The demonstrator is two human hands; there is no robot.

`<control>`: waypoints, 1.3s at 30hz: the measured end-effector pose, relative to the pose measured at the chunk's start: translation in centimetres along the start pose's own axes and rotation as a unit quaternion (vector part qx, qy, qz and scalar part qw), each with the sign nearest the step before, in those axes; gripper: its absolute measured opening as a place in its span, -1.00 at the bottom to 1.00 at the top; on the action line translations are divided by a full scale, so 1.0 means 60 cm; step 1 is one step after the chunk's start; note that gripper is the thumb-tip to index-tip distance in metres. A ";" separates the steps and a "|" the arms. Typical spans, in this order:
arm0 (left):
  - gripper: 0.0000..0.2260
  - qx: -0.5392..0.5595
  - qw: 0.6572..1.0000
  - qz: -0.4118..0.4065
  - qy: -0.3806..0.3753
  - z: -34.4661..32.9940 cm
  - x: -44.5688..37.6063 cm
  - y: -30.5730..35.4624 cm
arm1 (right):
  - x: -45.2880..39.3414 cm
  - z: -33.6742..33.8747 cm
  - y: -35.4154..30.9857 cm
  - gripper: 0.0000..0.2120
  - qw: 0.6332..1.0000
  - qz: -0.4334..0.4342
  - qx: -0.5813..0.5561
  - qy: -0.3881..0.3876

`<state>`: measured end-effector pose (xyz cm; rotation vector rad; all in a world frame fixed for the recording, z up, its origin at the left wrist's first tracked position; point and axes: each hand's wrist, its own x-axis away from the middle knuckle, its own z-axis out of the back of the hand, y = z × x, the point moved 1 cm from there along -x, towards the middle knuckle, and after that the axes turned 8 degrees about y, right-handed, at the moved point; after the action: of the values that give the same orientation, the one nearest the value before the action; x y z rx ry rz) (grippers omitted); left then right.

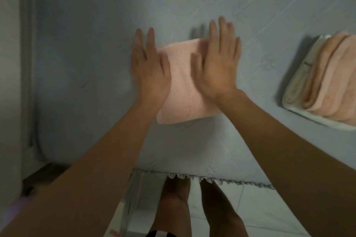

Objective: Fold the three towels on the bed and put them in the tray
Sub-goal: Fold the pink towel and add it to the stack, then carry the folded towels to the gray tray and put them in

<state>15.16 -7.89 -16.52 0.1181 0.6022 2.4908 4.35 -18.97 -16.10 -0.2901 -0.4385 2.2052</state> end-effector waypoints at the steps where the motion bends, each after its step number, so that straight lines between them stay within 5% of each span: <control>1: -0.50 -0.006 0.998 -0.051 -0.034 -0.001 0.016 0.005 | 0.014 -0.001 -0.008 -0.38 0.998 0.058 -0.002 -0.020; 3: -0.48 -0.052 0.983 -0.104 -0.144 -0.015 0.049 -0.004 | 0.040 -0.014 -0.002 -0.39 0.987 0.132 0.022 -0.090; 5: -0.46 -0.111 0.965 -0.117 -0.209 -0.037 0.071 -0.034 | 0.058 -0.028 0.029 -0.36 0.977 0.117 0.056 -0.168; 11: -0.45 -0.090 0.970 -0.116 -0.193 -0.061 0.050 -0.040 | 0.035 -0.036 0.040 -0.31 0.978 -0.108 -0.023 -0.175; 13: -0.45 -0.100 0.980 -0.060 -0.164 -0.046 0.059 -0.036 | 0.030 -0.020 0.032 -0.30 0.971 -0.146 -0.073 -0.172; 16: -0.38 0.012 0.984 0.132 -0.115 -0.014 0.079 -0.046 | 0.050 0.008 0.034 -0.33 0.943 -0.239 -0.173 -0.152; 21: -0.45 0.188 0.892 0.393 -0.121 0.014 0.112 -0.052 | 0.125 0.033 0.066 -0.40 0.806 -0.486 -0.254 -0.222; 23: -0.52 0.265 0.825 0.472 -0.165 0.011 0.122 -0.060 | 0.145 0.046 0.080 -0.42 0.762 -0.509 -0.308 -0.256; 25: -0.56 0.322 0.747 0.527 -0.244 0.019 0.130 -0.050 | 0.157 0.070 0.091 -0.49 0.758 -0.494 -0.334 -0.263; 27: -0.57 0.336 0.733 0.523 -0.277 0.030 0.131 -0.019 | 0.164 0.104 0.104 -0.52 0.763 -0.486 -0.343 -0.254; 30: -0.57 0.365 0.761 0.469 -0.262 0.048 0.129 0.085 | 0.160 0.187 0.138 -0.47 0.757 -0.487 -0.377 -0.220; 35: -0.58 0.434 0.793 0.340 -0.259 0.044 0.126 0.325 | 0.120 0.376 0.262 -0.52 0.812 -0.451 -0.371 -0.014; 39: -0.67 0.451 0.814 0.234 -0.283 -0.022 0.142 0.471 | 0.122 0.456 0.399 -0.53 0.824 -0.463 -0.318 0.075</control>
<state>-6.62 -24.57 -5.52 1.4553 1.5534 2.1516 -26.69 -32.84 -1.29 -0.4728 -0.9830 1.0234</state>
